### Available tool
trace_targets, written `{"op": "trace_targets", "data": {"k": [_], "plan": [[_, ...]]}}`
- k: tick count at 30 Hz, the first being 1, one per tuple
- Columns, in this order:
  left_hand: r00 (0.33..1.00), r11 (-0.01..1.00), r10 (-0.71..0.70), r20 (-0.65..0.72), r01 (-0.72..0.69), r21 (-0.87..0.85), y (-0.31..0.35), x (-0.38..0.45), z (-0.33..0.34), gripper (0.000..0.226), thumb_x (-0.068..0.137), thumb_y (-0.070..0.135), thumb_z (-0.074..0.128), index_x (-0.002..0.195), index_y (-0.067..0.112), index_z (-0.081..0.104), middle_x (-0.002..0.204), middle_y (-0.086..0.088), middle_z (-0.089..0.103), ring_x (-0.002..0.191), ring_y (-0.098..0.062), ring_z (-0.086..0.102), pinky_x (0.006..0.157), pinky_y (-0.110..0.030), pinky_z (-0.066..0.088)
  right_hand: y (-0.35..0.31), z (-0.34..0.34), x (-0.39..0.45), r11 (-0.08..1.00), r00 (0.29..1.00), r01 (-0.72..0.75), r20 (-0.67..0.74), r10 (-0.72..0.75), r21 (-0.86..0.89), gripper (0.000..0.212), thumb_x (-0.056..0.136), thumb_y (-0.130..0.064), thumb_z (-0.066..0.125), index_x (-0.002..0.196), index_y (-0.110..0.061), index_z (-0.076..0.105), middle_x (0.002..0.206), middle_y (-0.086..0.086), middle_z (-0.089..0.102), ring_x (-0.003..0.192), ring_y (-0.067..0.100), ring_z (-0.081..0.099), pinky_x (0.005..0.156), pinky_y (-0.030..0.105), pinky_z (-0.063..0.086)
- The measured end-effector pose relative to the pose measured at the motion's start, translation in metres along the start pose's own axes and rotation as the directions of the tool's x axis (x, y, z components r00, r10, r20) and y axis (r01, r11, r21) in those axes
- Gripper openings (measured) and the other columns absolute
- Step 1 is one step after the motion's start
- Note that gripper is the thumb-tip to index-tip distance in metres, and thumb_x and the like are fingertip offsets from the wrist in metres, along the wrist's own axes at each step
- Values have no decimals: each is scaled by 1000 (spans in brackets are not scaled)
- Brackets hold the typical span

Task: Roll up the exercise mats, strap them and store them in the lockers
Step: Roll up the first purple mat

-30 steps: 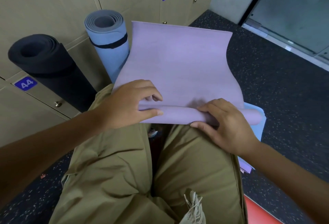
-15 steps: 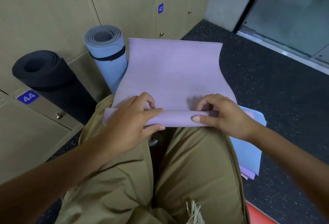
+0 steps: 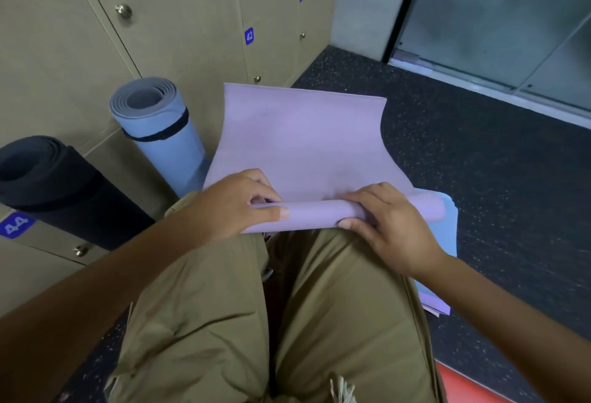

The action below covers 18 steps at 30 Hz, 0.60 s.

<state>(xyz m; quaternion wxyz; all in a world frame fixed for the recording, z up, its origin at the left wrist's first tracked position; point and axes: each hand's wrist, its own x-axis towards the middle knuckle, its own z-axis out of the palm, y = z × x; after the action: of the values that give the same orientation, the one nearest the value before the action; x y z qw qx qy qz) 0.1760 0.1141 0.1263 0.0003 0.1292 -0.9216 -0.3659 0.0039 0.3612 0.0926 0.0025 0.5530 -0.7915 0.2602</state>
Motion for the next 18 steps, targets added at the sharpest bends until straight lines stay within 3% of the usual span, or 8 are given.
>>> {"op": "trace_targets", "data": {"k": [5, 8, 10, 12, 14, 16, 18], "plan": [[951, 963, 233, -202, -196, 187, -3, -2, 8, 37, 91, 51, 65, 115, 26, 77, 98, 18, 58, 90, -3, 59, 80, -21, 48, 11, -7, 18, 971, 982, -149, 144, 123, 185, 41, 92, -54, 62, 120, -25, 71, 99, -11, 65, 97, 0, 51, 85, 15, 39], [892, 886, 360, -275, -234, 400, 1, -7, 15, 37, 96, 45, 56, 109, 20, 80, 90, 10, 59, 79, -13, 54, 63, -38, 51, 10, -20, 35, 907, 943, -251, 297, 150, 337, 17, 93, -31, 74, 103, -18, 72, 93, 2, 65, 91, 9, 54, 81, 26, 41], [884, 866, 353, -307, -184, 465, 3, -14, 23, 45, 93, 52, 57, 111, 17, 79, 89, 4, 58, 76, -19, 53, 57, -42, 50, 10, -27, 47, 905, 913, -259, 393, 114, 337, 21, 93, -27, 73, 100, -7, 73, 97, 16, 64, 92, 20, 52, 85, 29, 42], [905, 853, 300, -300, -115, 509, 4, -20, 32, 61, 85, 66, 60, 117, 16, 76, 94, 2, 57, 80, -21, 52, 59, -41, 49, 13, -28, 57, 900, 880, -291, 460, 118, 326, 22, 93, -32, 73, 102, -12, 75, 105, 10, 62, 97, 16, 54, 83, 15, 41], [915, 861, 264, -305, -81, 502, 1, -21, 33, 65, 79, 68, 66, 118, 17, 75, 96, 2, 58, 82, -22, 54, 60, -41, 51, 17, -25, 66, 899, 854, -320, 502, 137, 298, 17, 91, -38, 73, 98, -23, 74, 110, 2, 57, 103, 8, 52, 87, 10, 37], [915, 874, 247, -318, -69, 481, -5, -14, 27, 64, 79, 68, 64, 117, 19, 77, 94, 4, 57, 81, -20, 54, 58, -42, 51, 20, -17, 67, 916, 873, -295, 466, 142, 272, 14, 92, -39, 73, 95, -25, 72, 105, 2, 56, 100, 7, 51, 87, 14, 35], [935, 903, 195, -295, -54, 425, -6, -7, 19, 68, 78, 72, 57, 118, 22, 78, 91, 8, 56, 81, -15, 53, 62, -40, 50, 18, -7, 62, 912, 942, -251, 296, 155, 324, 17, 91, -38, 75, 95, -21, 71, 96, 0, 58, 94, 7, 52, 83, 14, 38]]}}
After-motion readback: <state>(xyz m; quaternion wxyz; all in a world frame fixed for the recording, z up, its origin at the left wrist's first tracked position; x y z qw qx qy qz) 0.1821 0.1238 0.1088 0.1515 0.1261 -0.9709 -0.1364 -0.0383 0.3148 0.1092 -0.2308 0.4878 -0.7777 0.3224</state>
